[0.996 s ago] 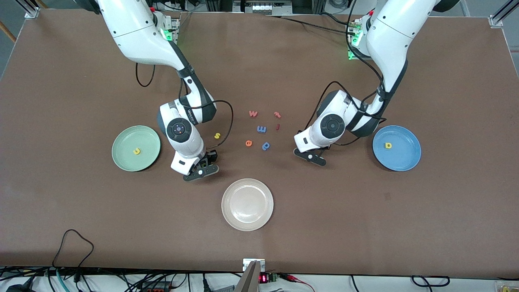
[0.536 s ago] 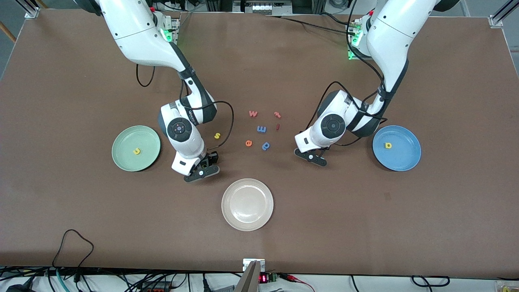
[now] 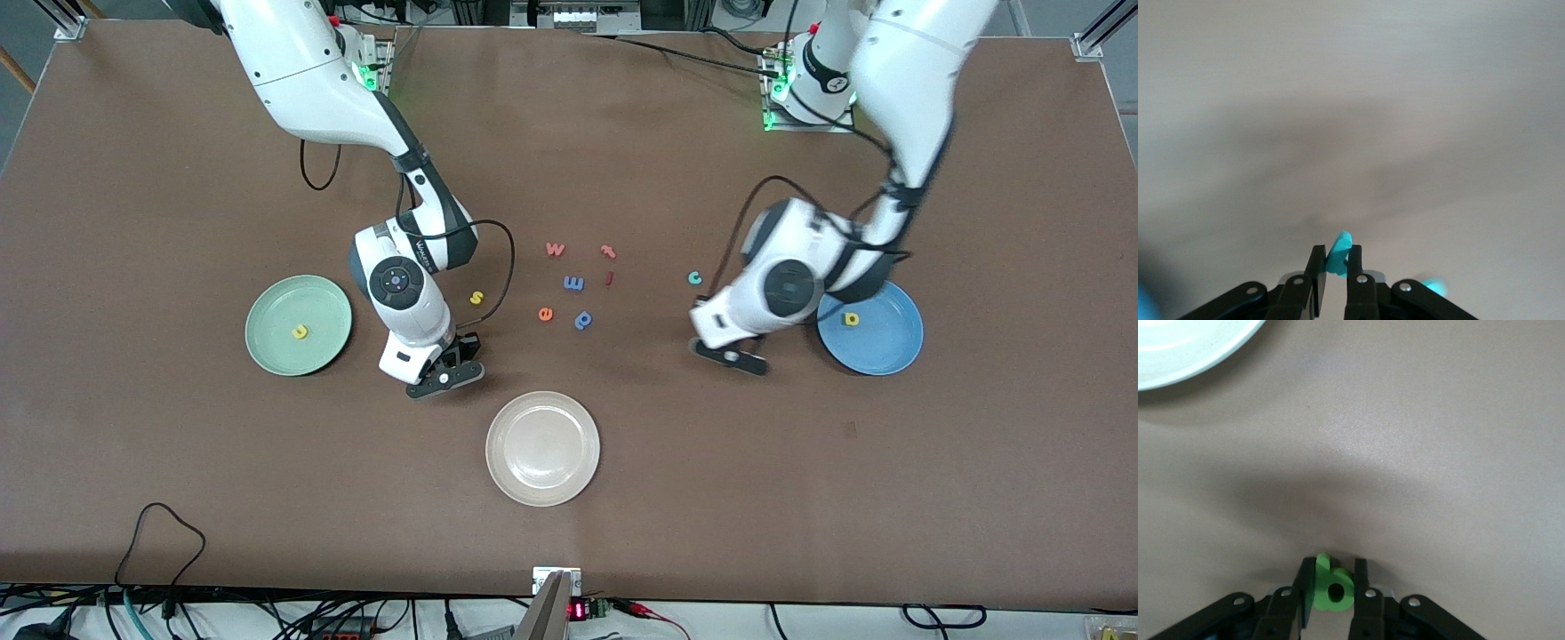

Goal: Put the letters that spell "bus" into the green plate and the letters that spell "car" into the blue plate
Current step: 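Drop 'b' on the green plate while the left gripper drops teal on blue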

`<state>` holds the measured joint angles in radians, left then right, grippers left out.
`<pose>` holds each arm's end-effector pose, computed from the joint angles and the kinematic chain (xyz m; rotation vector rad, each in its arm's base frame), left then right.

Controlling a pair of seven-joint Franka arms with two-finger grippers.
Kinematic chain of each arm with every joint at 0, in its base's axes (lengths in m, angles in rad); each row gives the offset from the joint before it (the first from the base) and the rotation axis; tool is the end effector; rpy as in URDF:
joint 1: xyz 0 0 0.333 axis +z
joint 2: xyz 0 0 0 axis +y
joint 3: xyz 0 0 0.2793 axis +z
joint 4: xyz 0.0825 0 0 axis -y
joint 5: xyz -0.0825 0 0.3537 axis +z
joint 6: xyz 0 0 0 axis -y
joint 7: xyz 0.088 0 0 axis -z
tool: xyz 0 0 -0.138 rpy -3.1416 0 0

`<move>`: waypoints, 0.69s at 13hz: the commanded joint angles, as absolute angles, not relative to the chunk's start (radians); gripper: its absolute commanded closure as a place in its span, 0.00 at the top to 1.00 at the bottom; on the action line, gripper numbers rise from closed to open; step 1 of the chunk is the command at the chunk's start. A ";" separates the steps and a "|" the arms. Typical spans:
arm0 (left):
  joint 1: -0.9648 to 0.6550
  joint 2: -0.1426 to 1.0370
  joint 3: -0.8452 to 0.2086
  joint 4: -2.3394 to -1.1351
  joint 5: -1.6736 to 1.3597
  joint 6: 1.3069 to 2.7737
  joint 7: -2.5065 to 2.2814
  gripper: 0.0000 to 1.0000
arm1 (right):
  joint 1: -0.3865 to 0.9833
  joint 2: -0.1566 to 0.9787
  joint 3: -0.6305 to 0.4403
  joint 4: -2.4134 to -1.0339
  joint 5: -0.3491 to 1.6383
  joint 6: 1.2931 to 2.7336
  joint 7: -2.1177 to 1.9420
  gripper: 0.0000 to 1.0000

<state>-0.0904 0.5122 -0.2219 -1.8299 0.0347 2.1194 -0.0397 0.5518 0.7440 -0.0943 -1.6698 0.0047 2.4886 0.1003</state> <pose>0.5502 -0.1732 0.2012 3.0482 -0.4259 -0.3414 0.5772 0.2887 0.1442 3.0462 0.5872 0.1418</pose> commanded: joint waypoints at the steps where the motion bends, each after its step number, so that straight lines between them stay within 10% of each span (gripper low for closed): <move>1: 0.073 0.428 -0.235 -1.877 0.048 2.031 0.035 0.00 | 0.558 0.761 -0.101 -1.652 0.011 2.494 0.087 0.09; 9: 0.305 0.437 -0.230 -2.060 0.126 2.234 0.069 0.00 | 0.395 0.540 -0.101 -1.736 0.002 2.265 0.017 0.03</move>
<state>0.2652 0.4425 -0.2192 -1.9776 0.0827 2.1283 0.0535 0.4709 0.6450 -0.1169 -1.6647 0.0046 2.3400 0.0726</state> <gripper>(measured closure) 0.833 0.731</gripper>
